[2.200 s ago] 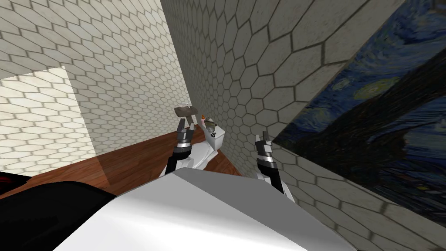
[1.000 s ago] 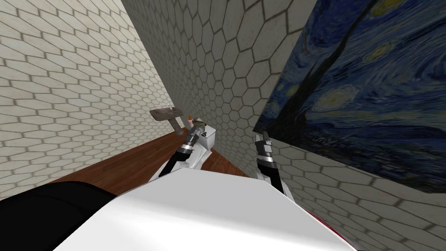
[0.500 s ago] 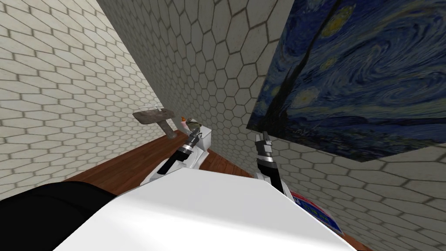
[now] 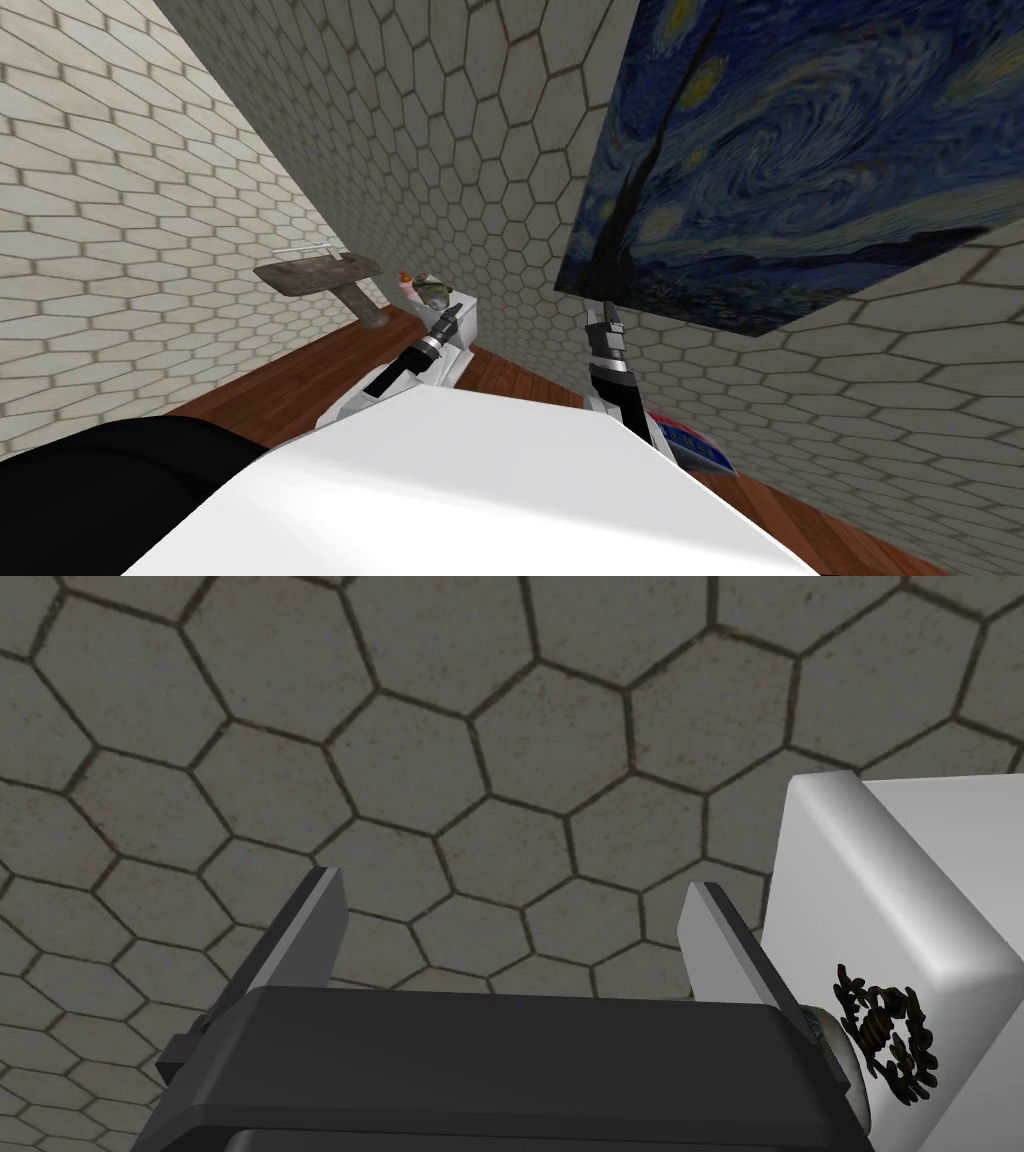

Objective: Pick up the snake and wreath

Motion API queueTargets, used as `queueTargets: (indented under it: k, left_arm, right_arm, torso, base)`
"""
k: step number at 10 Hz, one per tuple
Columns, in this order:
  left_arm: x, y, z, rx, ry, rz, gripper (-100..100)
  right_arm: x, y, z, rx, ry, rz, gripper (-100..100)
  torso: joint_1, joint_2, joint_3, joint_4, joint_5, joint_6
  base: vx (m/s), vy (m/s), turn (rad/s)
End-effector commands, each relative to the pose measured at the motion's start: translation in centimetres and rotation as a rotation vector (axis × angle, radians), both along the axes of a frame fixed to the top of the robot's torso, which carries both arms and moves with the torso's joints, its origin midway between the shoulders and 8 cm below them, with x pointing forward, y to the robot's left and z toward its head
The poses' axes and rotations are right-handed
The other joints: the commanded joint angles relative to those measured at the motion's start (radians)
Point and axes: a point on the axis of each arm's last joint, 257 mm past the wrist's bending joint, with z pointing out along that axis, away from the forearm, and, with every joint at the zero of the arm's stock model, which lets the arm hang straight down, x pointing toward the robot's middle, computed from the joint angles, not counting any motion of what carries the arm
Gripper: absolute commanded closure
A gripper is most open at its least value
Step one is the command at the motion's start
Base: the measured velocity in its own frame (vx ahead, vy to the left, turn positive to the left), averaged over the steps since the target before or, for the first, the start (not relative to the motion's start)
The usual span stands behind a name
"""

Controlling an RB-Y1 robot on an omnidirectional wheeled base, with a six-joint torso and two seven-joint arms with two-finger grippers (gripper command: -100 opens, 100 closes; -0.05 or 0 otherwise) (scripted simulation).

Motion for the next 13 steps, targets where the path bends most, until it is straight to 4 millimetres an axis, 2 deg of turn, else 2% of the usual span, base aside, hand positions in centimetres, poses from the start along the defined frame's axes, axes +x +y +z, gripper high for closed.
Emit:
queueTargets:
  k: [1, 2, 3, 4, 5, 6, 7, 8, 9, 10, 11, 12, 13]
  left_arm:
    - [0.0, 0.3, -1.7, 0.018, 0.062, -0.004, -100]
    - [0.0, 0.4, -1.9, 0.019, 0.07, -0.002, -100]
    - [-0.1, 0.8, -3.3, 0.035, 0.122, -0.005, -100]
    - [-0.1, 0.8, -3.4, 0.035, 0.126, -0.003, -100]
    - [-0.3, 1.3, -4.8, 0.051, 0.178, -0.004, -100]
    - [-0.3, 1.4, -4.9, 0.052, 0.182, -0.003, -100]
    - [-0.5, 2.0, -6.3, 0.069, 0.235, -0.001, -100]
    - [-0.5, 2.0, -6.3, 0.07, 0.237, 0.0, -100]
    - [-0.8, 2.7, -7.7, 0.087, 0.289, 0.003, -100]
    - [-0.8, 2.7, -7.7, 0.087, 0.291, 0.004, -100]
    - [-1.2, 3.5, -9.0, 0.105, 0.344, 0.01, -100]
    - [-1.2, 3.5, -9.0, 0.105, 0.344, 0.01, -100]
    - [-1.5, 4.3, -10.2, 0.123, 0.395, 0.017, -100]
  right_arm:
    - [0.0, 0.0, 0.0, 0.0, 0.0, 0.0, 0]
    - [0.0, 0.0, 0.0, 0.0, 0.0, 0.0, 0]
    - [0.0, 0.0, 0.0, 0.0, 0.0, 0.0, 0]
    - [0.0, 0.0, 0.0, 0.0, 0.0, 0.0, 0]
    - [0.0, 0.0, 0.0, 0.0, 0.0, 0.0, 0]
    - [0.0, 0.0, 0.0, 0.0, 0.0, 0.0, 0]
    - [0.0, 0.0, 0.0, 0.0, 0.0, 0.0, 0]
    - [0.0, 0.0, 0.0, 0.0, 0.0, 0.0, 0]
    - [0.0, 0.0, 0.0, 0.0, 0.0, 0.0, 0]
    - [0.0, 0.0, 0.0, 0.0, 0.0, 0.0, 0]
    - [0.0, 0.0, 0.0, 0.0, 0.0, 0.0, 0]
    - [0.0, 0.0, 0.0, 0.0, 0.0, 0.0, 0]
    - [0.0, 0.0, 0.0, 0.0, 0.0, 0.0, 0]
  torso:
    - [0.0, 0.0, 0.0, 0.0, 0.0, 0.0]
    - [0.0, 0.0, 0.0, 0.0, 0.0, 0.001]
    - [0.0, 0.0, 0.0, 0.0, 0.0, 0.0]
    - [0.001, 0.0, 0.0, 0.0, 0.0, 0.001]
    - [0.001, 0.0, 0.0, 0.0, 0.0, 0.0]
    - [0.001, 0.0, 0.0, 0.0, 0.0, 0.0]
    - [0.001, -0.001, 0.0, 0.0, 0.0, 0.0]
    - [0.002, -0.001, -0.001, 0.0, 0.0, 0.0]
    - [0.001, -0.001, 0.0, 0.0, 0.0, 0.0]
    - [0.002, -0.001, 0.0, 0.0, 0.0, 0.0]
    - [0.002, -0.001, 0.0, 0.0, 0.0, 0.0]
    - [0.002, -0.001, -0.001, 0.0, 0.0, 0.0]
    - [0.002, -0.001, -0.001, 0.0, 0.0, -0.001]
  base:
    - [-0.007, 0.026, -0.221]
    - [-0.009, 0.027, -0.107]
    - [-0.01, 0.024, -0.212]
    - [-0.01, 0.029, -0.097]
    - [-0.01, 0.029, -0.177]
    - [-0.006, 0.033, -0.107]
    - [-0.003, 0.04, -0.203]
    - [-0.008, 0.038, -0.095]
    - [-0.006, 0.043, -0.186]
    - [-0.006, 0.042, -0.102]
    - [0.0, 0.044, -0.2]
    - [0.002, 0.048, -0.092]
    - [0.001, 0.049, -0.182]
